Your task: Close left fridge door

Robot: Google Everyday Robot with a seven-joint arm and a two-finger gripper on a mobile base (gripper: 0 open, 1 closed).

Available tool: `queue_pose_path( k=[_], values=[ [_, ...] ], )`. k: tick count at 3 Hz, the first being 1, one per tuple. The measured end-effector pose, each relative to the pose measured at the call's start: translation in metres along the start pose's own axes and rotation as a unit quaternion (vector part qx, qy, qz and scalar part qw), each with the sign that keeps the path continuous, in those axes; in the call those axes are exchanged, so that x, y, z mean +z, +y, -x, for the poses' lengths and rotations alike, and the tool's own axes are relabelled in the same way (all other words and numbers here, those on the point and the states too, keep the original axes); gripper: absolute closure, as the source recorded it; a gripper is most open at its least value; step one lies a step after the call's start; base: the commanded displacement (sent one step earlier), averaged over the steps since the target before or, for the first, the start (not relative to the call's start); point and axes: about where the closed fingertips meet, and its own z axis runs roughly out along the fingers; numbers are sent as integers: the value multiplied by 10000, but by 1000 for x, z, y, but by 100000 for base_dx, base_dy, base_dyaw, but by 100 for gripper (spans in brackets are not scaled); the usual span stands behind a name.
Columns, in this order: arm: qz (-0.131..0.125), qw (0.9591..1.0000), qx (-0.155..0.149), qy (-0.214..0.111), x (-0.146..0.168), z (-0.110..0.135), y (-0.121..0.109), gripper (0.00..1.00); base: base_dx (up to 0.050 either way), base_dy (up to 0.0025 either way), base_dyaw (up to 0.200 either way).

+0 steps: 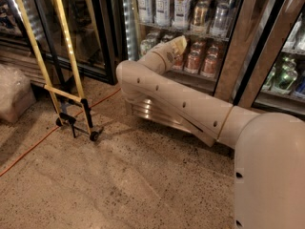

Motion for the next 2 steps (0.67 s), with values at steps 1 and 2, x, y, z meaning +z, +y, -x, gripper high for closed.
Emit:
queue_pose_path(
  k=[1,2],
  values=[
    [-11,9997,176,152,25,-12,-14,100,0,0,0],
    [-55,9990,199,405,47,-41,-23,100,0,0,0]
  ],
)
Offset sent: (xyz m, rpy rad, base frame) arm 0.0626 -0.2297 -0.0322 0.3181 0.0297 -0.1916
